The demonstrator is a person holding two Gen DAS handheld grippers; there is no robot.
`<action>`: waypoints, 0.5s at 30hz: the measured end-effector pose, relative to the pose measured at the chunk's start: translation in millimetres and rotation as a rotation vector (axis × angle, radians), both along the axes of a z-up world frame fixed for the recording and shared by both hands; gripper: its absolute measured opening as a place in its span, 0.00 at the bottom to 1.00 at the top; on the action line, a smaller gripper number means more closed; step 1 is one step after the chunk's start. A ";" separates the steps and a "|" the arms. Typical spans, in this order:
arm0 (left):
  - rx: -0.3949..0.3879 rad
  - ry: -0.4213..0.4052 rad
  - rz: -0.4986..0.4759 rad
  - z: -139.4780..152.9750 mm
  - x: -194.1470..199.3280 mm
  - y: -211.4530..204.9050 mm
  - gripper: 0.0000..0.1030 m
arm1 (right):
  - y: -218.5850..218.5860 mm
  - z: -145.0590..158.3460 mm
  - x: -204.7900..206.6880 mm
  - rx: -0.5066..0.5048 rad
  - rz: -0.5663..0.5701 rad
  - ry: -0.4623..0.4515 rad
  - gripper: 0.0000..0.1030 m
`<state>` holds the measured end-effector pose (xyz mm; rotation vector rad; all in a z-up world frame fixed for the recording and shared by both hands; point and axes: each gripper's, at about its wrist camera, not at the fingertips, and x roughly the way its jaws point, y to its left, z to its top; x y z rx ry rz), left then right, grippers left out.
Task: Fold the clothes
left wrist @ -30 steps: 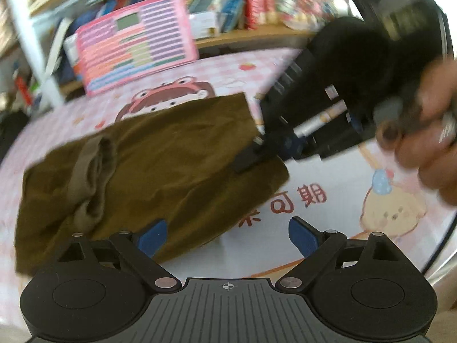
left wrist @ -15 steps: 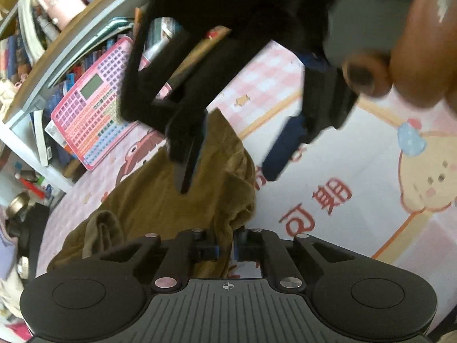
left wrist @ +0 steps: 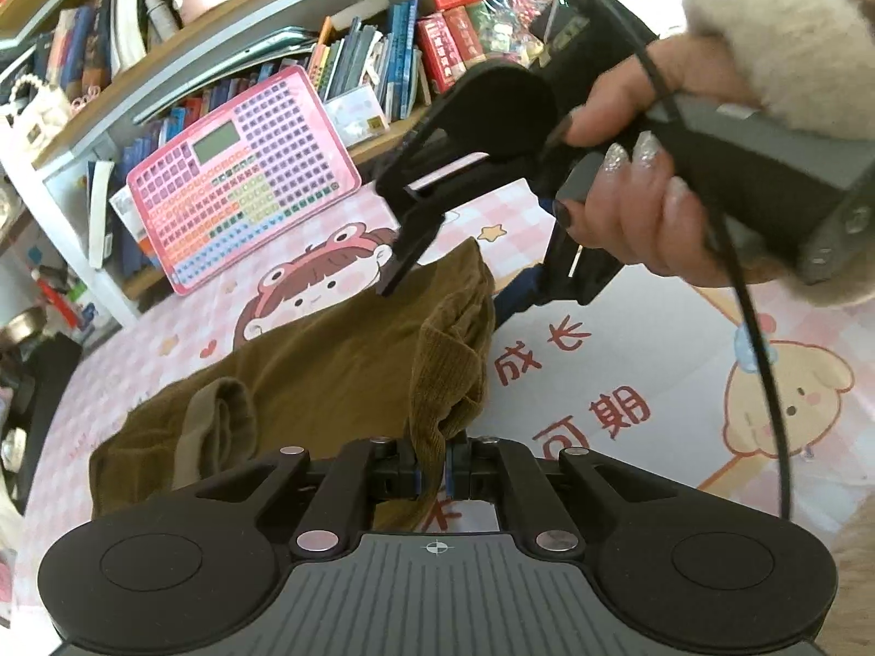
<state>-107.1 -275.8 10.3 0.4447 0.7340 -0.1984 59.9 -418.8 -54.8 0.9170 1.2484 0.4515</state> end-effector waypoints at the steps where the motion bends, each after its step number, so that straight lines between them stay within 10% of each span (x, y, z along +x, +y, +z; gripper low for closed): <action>1: -0.011 0.003 0.004 1.4 -1.6 1.5 0.06 | -0.8 0.7 0.6 -0.002 -0.002 -0.002 0.44; 6: -0.076 0.018 0.021 7.4 -8.0 10.0 0.06 | -2.5 10.6 0.2 -0.001 -0.003 -0.030 0.13; 15: -0.241 0.002 0.066 24.7 -13.2 31.6 0.06 | -5.4 28.4 -0.4 0.001 -0.005 -0.081 0.10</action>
